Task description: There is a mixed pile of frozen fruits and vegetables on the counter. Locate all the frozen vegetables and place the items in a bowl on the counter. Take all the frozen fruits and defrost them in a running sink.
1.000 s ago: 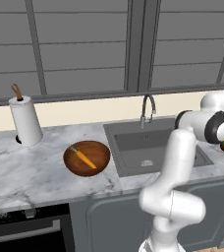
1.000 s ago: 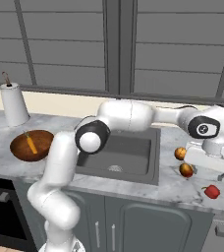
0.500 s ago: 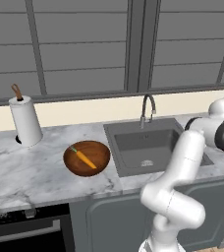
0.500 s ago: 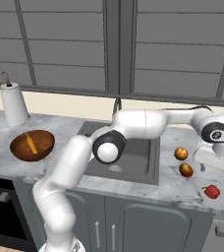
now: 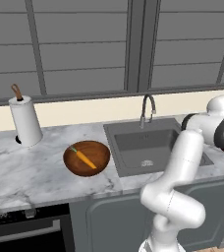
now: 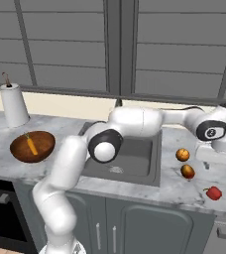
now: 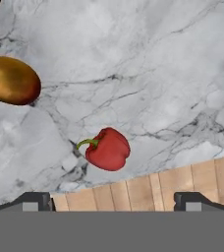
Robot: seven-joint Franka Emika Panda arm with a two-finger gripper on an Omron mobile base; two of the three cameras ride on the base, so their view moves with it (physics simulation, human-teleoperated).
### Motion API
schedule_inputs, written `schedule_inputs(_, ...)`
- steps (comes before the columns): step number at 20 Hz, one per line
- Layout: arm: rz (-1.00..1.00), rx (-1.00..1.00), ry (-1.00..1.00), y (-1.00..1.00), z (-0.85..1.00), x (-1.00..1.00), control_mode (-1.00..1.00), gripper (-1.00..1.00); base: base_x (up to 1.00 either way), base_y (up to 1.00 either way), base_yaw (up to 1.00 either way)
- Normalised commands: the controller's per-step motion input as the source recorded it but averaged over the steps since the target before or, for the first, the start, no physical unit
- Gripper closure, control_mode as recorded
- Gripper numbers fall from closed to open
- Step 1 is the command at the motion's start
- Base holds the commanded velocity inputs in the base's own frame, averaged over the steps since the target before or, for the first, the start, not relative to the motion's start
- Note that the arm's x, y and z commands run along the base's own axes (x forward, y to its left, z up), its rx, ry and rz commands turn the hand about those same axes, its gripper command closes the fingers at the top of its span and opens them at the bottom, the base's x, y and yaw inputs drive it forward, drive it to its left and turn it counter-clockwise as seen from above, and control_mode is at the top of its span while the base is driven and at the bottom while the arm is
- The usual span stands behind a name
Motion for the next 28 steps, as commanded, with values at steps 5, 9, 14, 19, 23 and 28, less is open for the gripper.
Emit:
schedule_inputs(5,0.04,-0.13,0.00,0.25,-0.33,0.10,-1.00,-1.00,0.00,0.00,0.00)
schedule_inputs(9,-0.04,0.00,0.06,-0.10,-0.38,0.00,-1.00,-1.00,0.00,0.00,0.00)
schedule_inputs(14,-0.01,0.00,0.13,-0.37,-0.04,0.16,-1.00,-1.00,0.00,0.00,0.00)
schedule_inputs(19,0.00,0.03,0.20,-0.36,0.00,0.11,-1.00,-1.00,0.00,0.00,0.00)
schedule_inputs(23,-0.02,0.09,0.18,-0.05,-0.11,0.01,-1.00,-1.00,0.00,0.00,0.00)
schedule_inputs(28,-0.01,0.10,0.09,-0.07,-0.20,-0.04,-1.00,-1.00,0.00,0.00,0.00)
